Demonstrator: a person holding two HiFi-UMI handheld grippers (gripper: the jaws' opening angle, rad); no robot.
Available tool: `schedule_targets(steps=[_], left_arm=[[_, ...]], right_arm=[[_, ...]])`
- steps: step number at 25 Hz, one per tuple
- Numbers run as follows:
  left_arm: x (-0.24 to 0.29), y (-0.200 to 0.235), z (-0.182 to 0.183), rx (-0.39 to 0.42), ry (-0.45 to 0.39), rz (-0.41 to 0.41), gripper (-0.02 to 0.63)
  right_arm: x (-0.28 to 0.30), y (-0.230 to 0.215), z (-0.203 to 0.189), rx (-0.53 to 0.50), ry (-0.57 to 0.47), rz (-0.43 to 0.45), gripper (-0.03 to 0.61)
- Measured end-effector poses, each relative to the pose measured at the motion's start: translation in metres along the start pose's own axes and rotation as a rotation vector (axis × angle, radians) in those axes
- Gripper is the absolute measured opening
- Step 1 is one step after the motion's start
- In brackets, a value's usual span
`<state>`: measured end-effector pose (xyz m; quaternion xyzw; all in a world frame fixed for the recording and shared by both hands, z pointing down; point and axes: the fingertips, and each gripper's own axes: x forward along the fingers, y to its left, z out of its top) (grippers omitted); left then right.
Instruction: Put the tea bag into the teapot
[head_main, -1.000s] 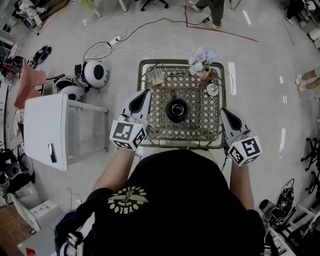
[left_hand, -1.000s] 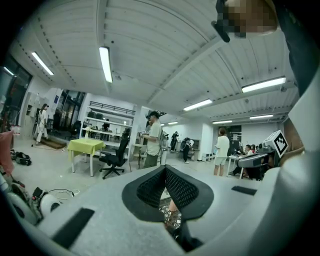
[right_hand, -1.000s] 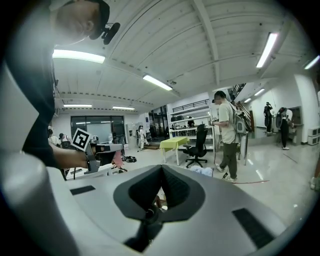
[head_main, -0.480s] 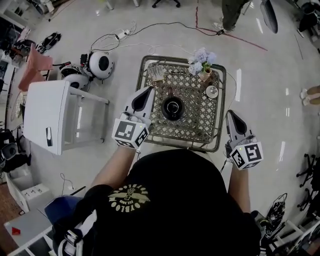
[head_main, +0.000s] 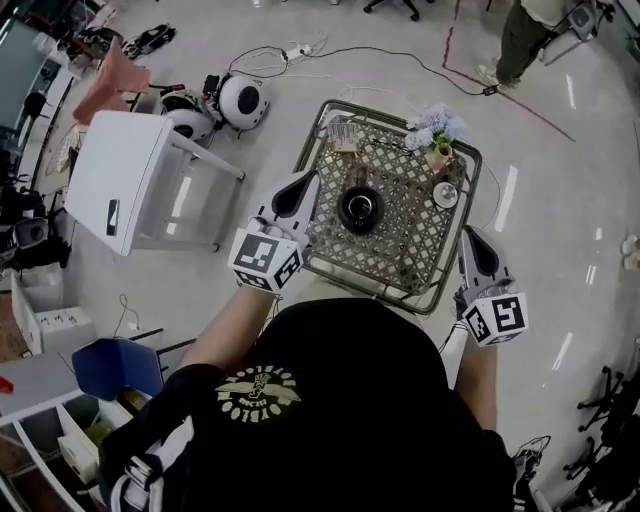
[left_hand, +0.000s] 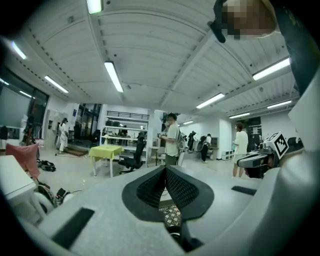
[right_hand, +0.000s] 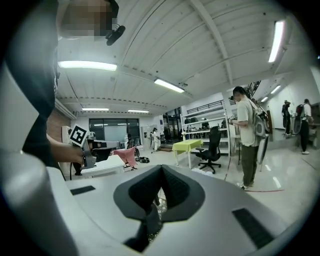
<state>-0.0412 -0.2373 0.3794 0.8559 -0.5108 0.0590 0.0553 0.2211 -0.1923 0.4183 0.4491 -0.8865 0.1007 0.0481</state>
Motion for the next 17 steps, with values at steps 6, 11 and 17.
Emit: schedule_targets(steps=[6, 11, 17], left_arm=[[-0.030, 0.002, -0.004, 0.029, 0.022, 0.068, -0.005], [-0.045, 0.007, 0.001, 0.009, 0.009, 0.029, -0.005], [-0.055, 0.021, 0.008, 0.046, -0.022, -0.007, -0.005]], right_arm=[[0.006, 0.004, -0.011, 0.015, -0.001, 0.051, 0.009], [0.002, 0.026, -0.009, 0.025, -0.009, 0.027, 0.009], [0.007, 0.037, -0.012, 0.028, 0.003, -0.014, 0.009]])
